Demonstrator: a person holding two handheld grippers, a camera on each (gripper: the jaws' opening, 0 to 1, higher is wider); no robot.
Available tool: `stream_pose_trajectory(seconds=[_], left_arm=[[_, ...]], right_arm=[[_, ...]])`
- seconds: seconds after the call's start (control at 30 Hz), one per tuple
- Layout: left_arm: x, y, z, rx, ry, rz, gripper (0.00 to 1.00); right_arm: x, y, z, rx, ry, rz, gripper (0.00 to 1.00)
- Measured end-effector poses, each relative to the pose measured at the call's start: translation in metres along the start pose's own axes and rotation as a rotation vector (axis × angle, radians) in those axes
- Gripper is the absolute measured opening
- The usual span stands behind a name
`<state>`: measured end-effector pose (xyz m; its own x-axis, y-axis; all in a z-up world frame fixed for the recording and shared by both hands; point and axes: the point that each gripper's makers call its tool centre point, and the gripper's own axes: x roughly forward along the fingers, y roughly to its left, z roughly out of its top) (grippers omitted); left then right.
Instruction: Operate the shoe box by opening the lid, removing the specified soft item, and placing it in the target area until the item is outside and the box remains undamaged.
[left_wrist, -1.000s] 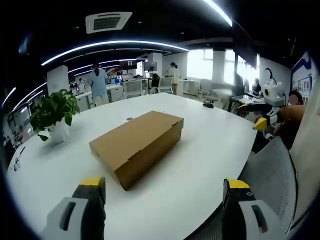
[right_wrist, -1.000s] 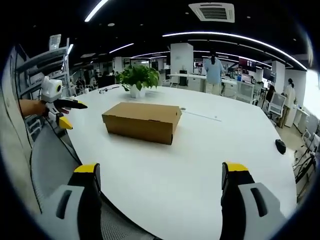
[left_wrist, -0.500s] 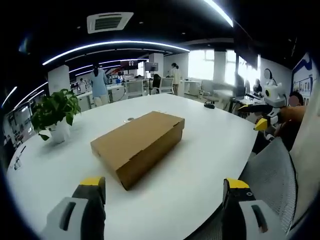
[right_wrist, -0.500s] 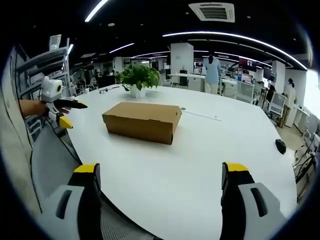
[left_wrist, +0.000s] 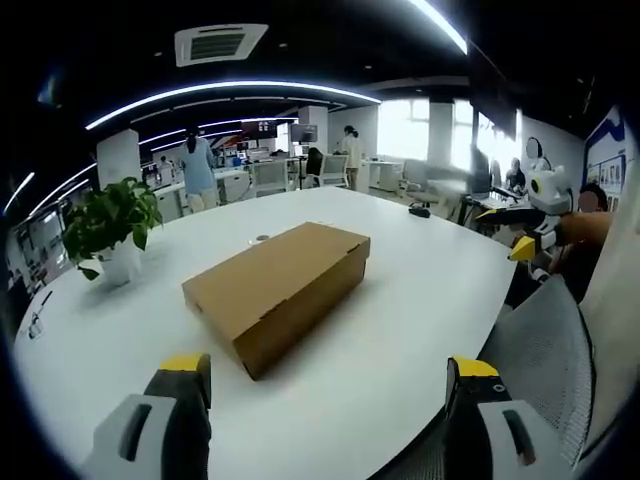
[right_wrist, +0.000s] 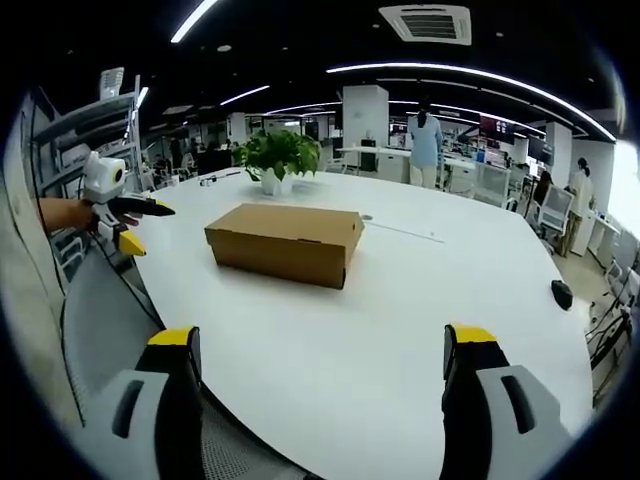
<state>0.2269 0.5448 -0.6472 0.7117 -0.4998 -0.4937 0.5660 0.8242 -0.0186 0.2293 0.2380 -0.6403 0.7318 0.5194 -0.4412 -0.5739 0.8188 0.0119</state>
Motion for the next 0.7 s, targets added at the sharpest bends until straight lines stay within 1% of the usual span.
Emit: stream_pose_trajectory(seconds=[0.43, 0.7], left_arm=[[0.0004, -0.0008, -0.0028, 0.006, 0.013, -0.008, 1.00], [0.0017, 0.0012, -0.0004, 0.012, 0.016, -0.006, 1.00]], right_arm=[[-0.0003, 0.0001, -0.0014, -0.004, 0.008, 0.007, 0.96], [0.0012, 0.0000, -0.0004, -0.012, 0.017, 0.019, 0.96]])
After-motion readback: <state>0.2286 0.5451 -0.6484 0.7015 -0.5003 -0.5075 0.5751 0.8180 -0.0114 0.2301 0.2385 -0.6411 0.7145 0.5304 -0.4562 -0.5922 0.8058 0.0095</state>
